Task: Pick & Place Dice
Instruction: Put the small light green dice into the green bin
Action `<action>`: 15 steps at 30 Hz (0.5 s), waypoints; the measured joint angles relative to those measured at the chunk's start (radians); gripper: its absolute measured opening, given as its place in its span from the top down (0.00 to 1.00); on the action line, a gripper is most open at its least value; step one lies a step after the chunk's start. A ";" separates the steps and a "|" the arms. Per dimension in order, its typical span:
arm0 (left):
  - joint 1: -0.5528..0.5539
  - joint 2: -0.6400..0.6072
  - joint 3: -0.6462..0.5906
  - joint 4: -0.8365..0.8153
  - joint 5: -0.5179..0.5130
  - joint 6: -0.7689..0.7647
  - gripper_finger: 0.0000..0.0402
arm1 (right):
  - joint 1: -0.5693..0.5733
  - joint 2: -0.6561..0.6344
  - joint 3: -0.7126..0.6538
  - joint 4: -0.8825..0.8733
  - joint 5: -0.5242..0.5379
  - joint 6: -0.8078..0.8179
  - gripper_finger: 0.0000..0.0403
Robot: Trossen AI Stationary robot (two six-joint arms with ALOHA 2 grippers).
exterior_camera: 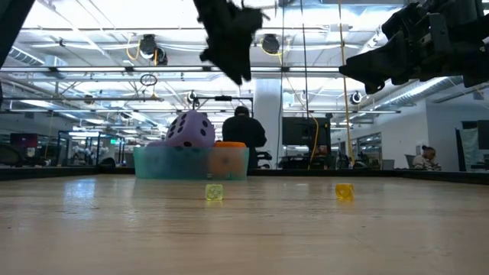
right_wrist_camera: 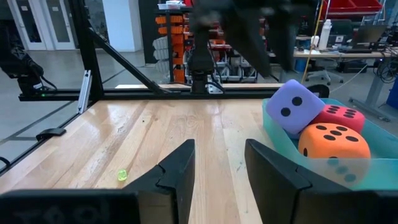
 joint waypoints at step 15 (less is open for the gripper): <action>-0.265 -0.108 0.000 0.024 0.171 0.117 0.55 | 0.000 0.000 0.000 0.000 0.000 0.000 0.68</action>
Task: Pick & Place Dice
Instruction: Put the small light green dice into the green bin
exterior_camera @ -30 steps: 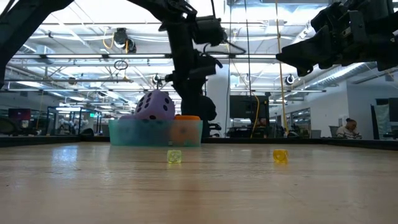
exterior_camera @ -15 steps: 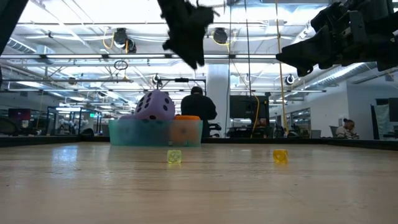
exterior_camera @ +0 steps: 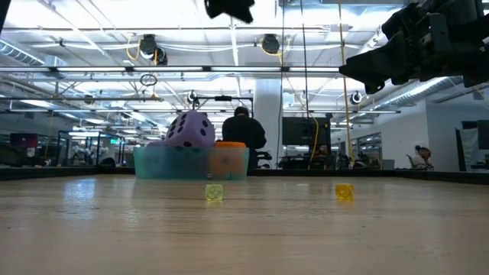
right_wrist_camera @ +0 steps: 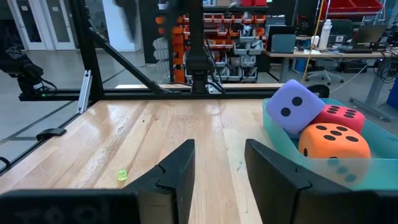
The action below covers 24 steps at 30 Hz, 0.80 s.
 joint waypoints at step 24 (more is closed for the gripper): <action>-0.246 0.034 0.002 0.175 -0.209 -0.101 0.55 | 0.000 0.000 0.000 0.000 0.000 0.000 0.68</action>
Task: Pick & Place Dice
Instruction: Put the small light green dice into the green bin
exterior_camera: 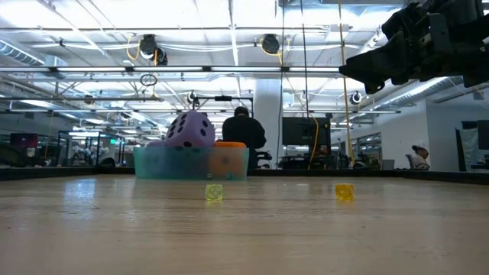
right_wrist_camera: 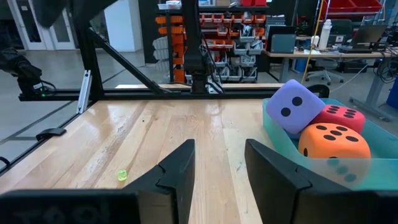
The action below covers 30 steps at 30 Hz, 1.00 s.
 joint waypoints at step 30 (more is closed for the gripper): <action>-0.136 0.276 -0.001 -0.166 -0.074 -0.632 0.55 | 0.000 0.000 0.001 0.000 0.000 0.000 0.68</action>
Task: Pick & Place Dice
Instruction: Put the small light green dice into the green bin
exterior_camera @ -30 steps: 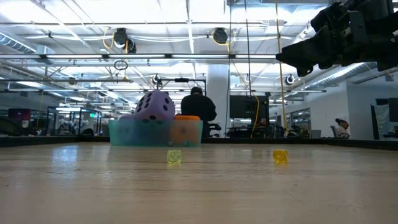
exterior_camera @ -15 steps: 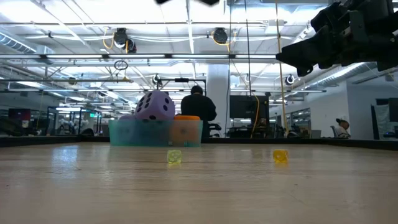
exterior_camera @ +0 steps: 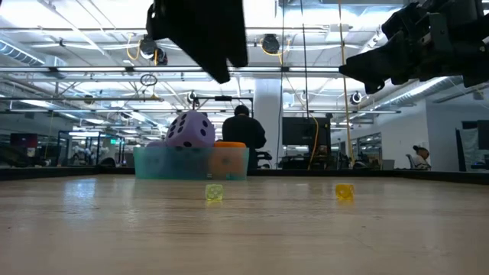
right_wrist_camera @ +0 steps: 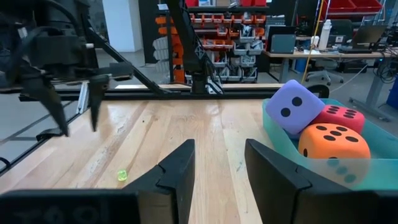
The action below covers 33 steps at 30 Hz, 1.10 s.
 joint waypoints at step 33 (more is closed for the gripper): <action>0.087 0.001 -0.221 0.154 0.110 0.094 0.55 | 0.000 0.000 0.000 0.000 0.000 0.000 0.68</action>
